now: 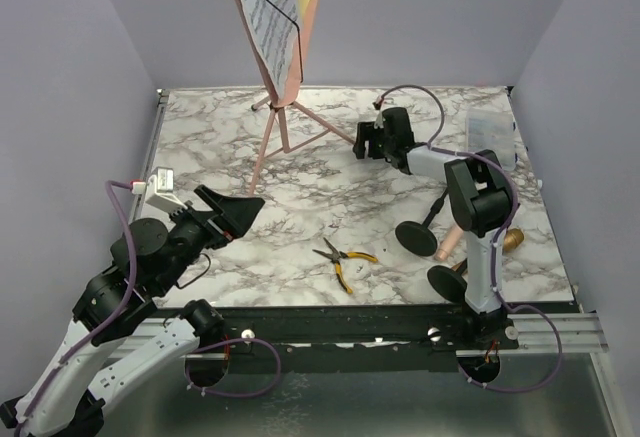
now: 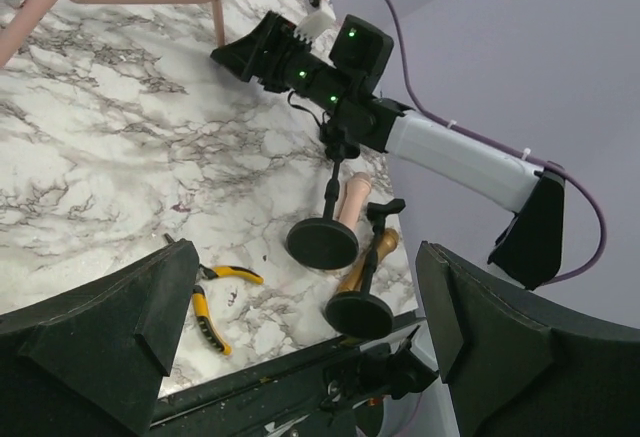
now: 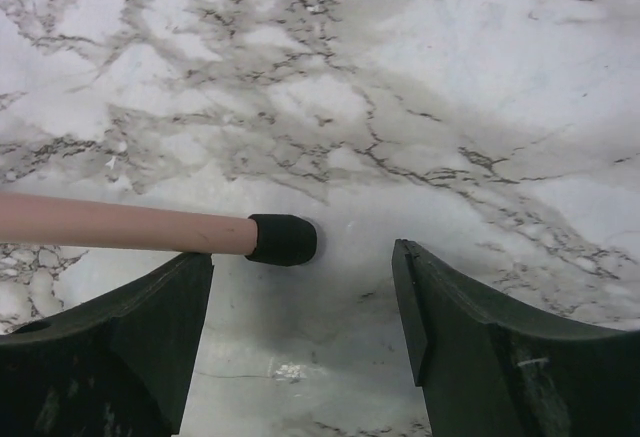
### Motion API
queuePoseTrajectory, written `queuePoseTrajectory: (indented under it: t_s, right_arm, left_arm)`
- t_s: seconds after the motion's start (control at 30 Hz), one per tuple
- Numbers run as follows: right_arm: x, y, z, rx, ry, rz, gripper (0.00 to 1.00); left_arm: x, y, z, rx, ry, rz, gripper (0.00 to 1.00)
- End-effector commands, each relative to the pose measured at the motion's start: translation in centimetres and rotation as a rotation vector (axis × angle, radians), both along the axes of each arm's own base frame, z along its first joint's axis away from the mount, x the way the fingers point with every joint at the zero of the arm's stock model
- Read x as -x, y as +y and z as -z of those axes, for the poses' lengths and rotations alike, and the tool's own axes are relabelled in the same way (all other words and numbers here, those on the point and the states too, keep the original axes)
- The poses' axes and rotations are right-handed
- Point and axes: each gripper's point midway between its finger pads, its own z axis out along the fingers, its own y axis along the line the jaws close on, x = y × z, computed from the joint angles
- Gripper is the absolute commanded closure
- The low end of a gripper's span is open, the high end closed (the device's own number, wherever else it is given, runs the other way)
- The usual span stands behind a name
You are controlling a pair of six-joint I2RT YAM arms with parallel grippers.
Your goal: Set up the instrument practice props
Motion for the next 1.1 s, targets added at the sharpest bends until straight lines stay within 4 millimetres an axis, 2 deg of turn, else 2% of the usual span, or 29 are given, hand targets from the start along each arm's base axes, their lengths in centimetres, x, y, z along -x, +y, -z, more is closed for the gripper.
queuePoseTrajectory:
  t_s: [0.0, 0.27, 0.4, 0.47, 0.57, 0.67, 0.7, 0.73, 0.77, 0.8, 0.83, 0.87, 0.9, 1.0, 1.03, 1.07]
  right_arm:
    - [-2.8, -2.1, -0.8, -0.046, -0.003, 0.050, 0.23]
    - [-6.7, -2.1, -1.8, -0.159, 0.033, 0.097, 0.20]
    - [-8.9, -3.1, -1.8, -0.181, 0.048, 0.179, 0.20]
    - [-9.3, -4.1, -1.4, -0.172, 0.071, 0.235, 0.20]
    - [-9.1, -3.8, -2.2, -0.199, 0.087, 0.218, 0.20]
    - [-6.5, -2.9, -3.7, -0.235, 0.084, 0.130, 0.20]
    - [-5.7, -2.5, -5.1, -0.260, 0.055, 0.100, 0.20]
    - [-4.1, -2.2, -5.2, -0.279, 0.064, 0.078, 0.19]
    - [-2.8, -1.7, -6.7, -0.305, 0.035, 0.055, 0.18]
    - [-0.8, -0.9, -6.4, -0.325, 0.050, 0.036, 0.17]
    - [0.6, 0.1, -7.4, -0.349, 0.039, 0.016, 0.16]
    - [2.4, 1.2, -7.3, -0.374, 0.061, 0.004, 0.16]
    - [4.0, 2.9, -7.8, -0.403, 0.067, -0.025, 0.15]
    - [8.8, 8.1, -7.7, -0.489, 0.116, -0.062, 0.15]
    - [10.2, 10.3, -7.7, -0.515, 0.123, -0.082, 0.02]
    - [11.0, 11.9, -7.6, -0.532, 0.122, -0.081, 0.00]
  left_arm:
    - [-0.1, -1.1, 1.7, -0.014, 0.041, 0.038, 0.01]
    - [-1.1, -2.2, 4.3, -0.034, 0.095, 0.035, 0.01]
    - [-1.6, -2.7, 5.4, -0.047, 0.120, 0.033, 0.01]
    - [-2.1, -3.1, 6.4, -0.070, 0.141, 0.033, 0.01]
    - [-3.1, -3.8, 8.2, -0.127, 0.177, 0.024, 0.01]
    - [-4.7, -4.6, 10.2, -0.234, 0.193, 0.029, 0.01]
    - [-5.4, -4.5, 10.9, -0.288, 0.200, 0.013, 0.01]
    - [-6.1, -4.2, 11.0, -0.325, 0.200, -0.008, 0.01]
    - [-6.8, -4.1, 11.4, -0.363, 0.203, -0.017, 0.01]
    - [-7.4, -3.8, 11.1, -0.384, 0.194, -0.030, 0.01]
    - [-8.1, -3.7, 10.7, -0.395, 0.178, -0.035, 0.01]
    - [-8.6, -3.6, 9.9, -0.403, 0.154, -0.037, 0.01]
    - [-9.1, -3.3, 9.2, -0.409, 0.138, -0.051, 0.01]
    - [-9.6, -2.7, 6.5, -0.419, 0.082, -0.068, 0.01]
    - [-9.5, -2.5, 5.5, -0.416, 0.063, -0.072, 0.01]
    - [-9.2, -2.1, 4.6, -0.411, 0.042, -0.074, 0.01]
